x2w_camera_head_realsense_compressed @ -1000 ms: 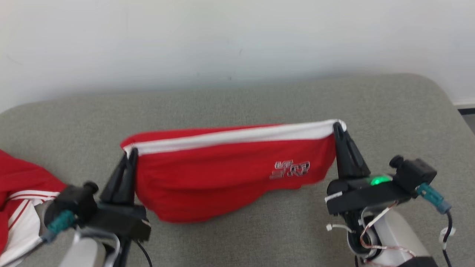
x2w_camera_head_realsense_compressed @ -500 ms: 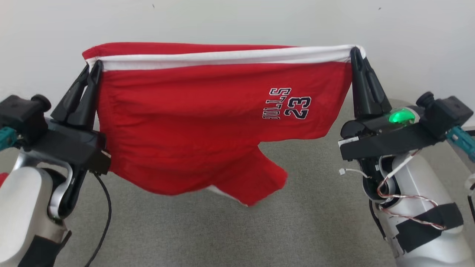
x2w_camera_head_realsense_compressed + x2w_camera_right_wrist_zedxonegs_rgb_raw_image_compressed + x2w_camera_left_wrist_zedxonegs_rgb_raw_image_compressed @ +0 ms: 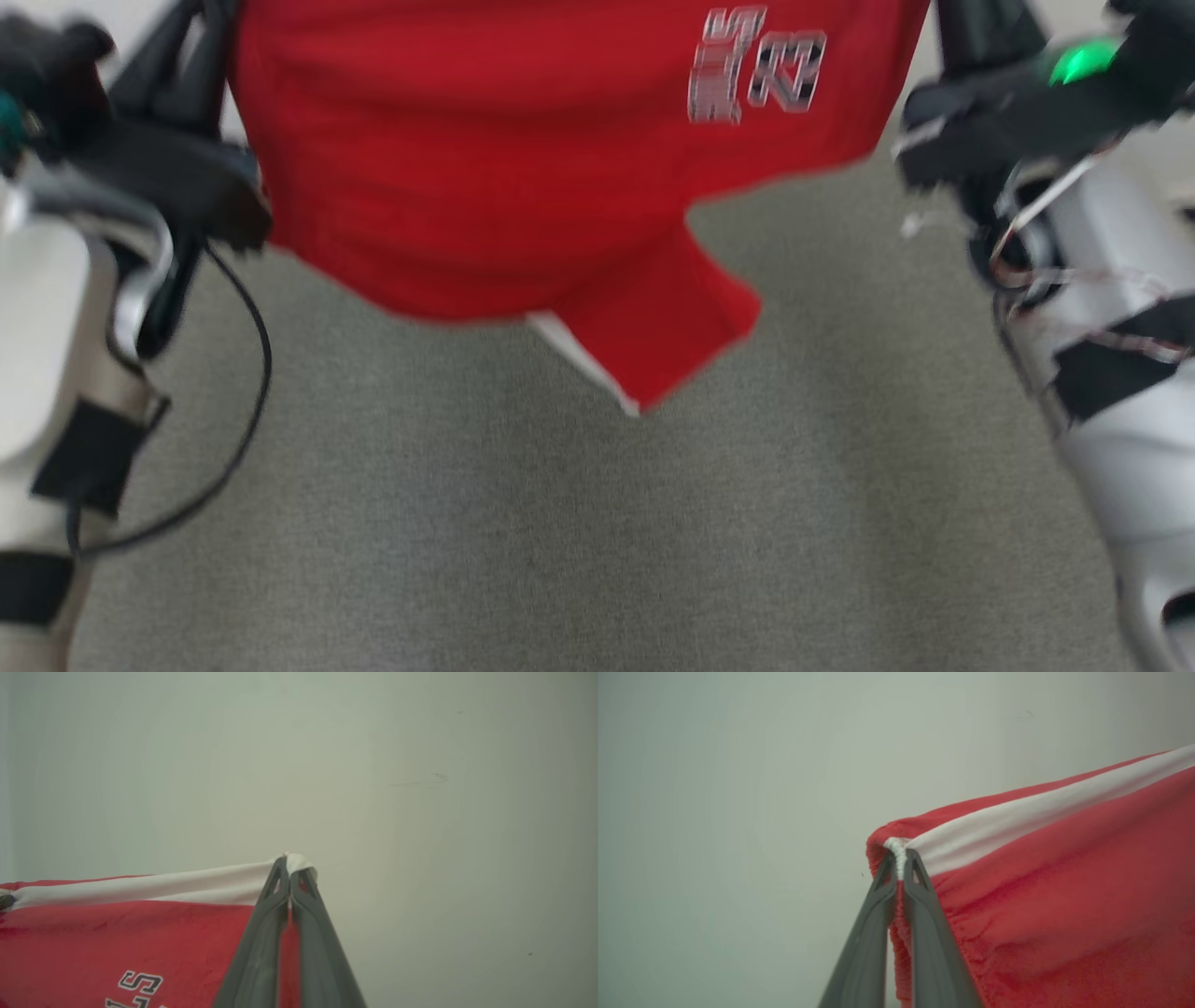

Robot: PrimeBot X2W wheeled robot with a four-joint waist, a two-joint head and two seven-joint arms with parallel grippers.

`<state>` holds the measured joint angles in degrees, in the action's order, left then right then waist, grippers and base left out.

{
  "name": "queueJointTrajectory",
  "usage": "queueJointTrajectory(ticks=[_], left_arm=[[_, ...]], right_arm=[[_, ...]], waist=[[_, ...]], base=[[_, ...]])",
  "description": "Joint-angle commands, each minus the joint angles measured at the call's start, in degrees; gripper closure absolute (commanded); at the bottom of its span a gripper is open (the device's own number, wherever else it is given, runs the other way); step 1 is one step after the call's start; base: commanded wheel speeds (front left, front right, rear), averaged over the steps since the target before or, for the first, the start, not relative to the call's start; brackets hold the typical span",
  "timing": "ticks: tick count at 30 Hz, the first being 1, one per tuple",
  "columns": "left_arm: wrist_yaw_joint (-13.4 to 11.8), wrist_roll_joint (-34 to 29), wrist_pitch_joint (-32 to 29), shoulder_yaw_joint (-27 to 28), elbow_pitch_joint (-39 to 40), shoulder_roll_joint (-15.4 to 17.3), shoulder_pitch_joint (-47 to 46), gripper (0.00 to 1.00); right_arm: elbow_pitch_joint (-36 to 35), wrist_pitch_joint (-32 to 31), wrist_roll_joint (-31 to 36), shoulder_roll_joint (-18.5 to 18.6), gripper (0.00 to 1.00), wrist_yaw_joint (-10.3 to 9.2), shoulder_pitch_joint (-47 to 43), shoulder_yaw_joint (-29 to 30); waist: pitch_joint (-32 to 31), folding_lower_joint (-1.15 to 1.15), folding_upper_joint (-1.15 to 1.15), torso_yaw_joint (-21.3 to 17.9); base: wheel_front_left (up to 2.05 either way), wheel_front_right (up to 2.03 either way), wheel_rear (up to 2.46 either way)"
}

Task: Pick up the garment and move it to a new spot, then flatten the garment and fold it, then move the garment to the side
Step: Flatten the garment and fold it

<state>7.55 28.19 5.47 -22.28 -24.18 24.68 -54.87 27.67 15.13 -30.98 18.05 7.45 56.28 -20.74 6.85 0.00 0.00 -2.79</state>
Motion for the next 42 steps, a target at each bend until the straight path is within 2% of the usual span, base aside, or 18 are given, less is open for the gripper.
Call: queueJointTrajectory(ticks=[1, 3, 4, 11, 16, 19, 26, 28, 29, 33, 42], left_arm=[[-0.5, -0.9, 0.9, 0.3, -1.7, -0.7, -5.2, 1.0], [-0.4, -2.9, 2.5, -0.3, -4.2, -1.4, -11.1, 1.0], [-0.4, -2.9, 2.5, -0.3, -4.2, -1.4, -11.1, 1.0], [-0.5, -8.7, 8.1, -2.3, -11.5, -3.0, -28.2, 1.0], [-0.3, -6.3, 9.7, -0.5, -15.0, -4.8, -29.6, 1.0], [-0.2, -4.9, 9.7, 0.4, -14.8, -5.9, -25.1, 1.0], [-0.1, -2.7, 9.7, 1.1, -10.6, -8.2, -5.8, 1.0], [-0.1, -2.2, 9.8, 2.3, -9.0, -9.4, 0.6, 1.0], [-0.1, -1.8, 9.8, 3.5, -7.3, -11.0, 6.5, 1.0], [-0.1, -1.3, 9.8, 5.4, -5.2, -13.0, 16.8, 1.0], [-0.1, 0.7, 9.8, 7.9, -2.8, -14.9, 35.1, 1.0]], right_arm=[[1.3, 0.0, 1.2, 1.0, 1.0, 0.08, 4.7, 0.9], [3.6, 0.0, 2.5, 1.7, 1.0, 0.06, 10.0, 2.7], [3.6, 0.0, 2.5, 1.7, 1.0, 0.06, 10.0, 2.7], [7.5, 0.0, 9.3, 3.6, 1.0, 0.06, 24.1, 6.1], [8.9, 0.0, 9.7, 2.6, 1.0, -0.01, 25.2, 5.3], [7.6, 0.0, 8.8, 2.2, 1.0, -0.01, 21.0, 3.6], [-4.1, 0.0, 5.5, 2.4, 1.0, -0.01, 4.3, 0.7], [-7.1, 0.0, 4.6, 2.3, 1.0, -0.01, -1.5, 1.3], [-9.5, 0.0, 3.8, 2.1, 1.0, -0.01, -7.8, 2.3], [-12.1, 0.0, 2.6, 0.9, 1.0, -0.01, -19.2, 4.1], [-12.3, 0.0, 3.0, -1.8, 1.0, -0.01, -37.8, 5.8]], waist=[[12.6, 0.0, 0.0, -0.1], [15.6, 0.0, 0.0, -0.1], [15.6, 0.0, 0.0, -0.1], [20.9, 0.0, 0.0, 0.2], [22.7, 0.0, 0.0, -0.5], [23.4, 0.0, 0.0, -1.0], [22.6, 0.0, 0.0, -1.7], [21.1, 0.0, 0.0, -1.9], [19.4, 0.0, 0.0, -1.6], [14.8, 0.0, 0.0, -1.5], [4.0, 0.0, 0.0, -2.0]], base=[[0.0, 0.0, 0.0], [0.0, 0.0, 0.0], [0.0, 0.0, 0.0], [0.0, 0.0, 0.0], [0.0, 0.0, 0.0], [0.0, 0.0, 0.0], [0.0, 0.0, 0.0], [0.0, 0.0, 0.0], [0.0, 0.0, 0.0], [0.0, 0.0, 0.0], [0.0, 0.0, 0.0]])
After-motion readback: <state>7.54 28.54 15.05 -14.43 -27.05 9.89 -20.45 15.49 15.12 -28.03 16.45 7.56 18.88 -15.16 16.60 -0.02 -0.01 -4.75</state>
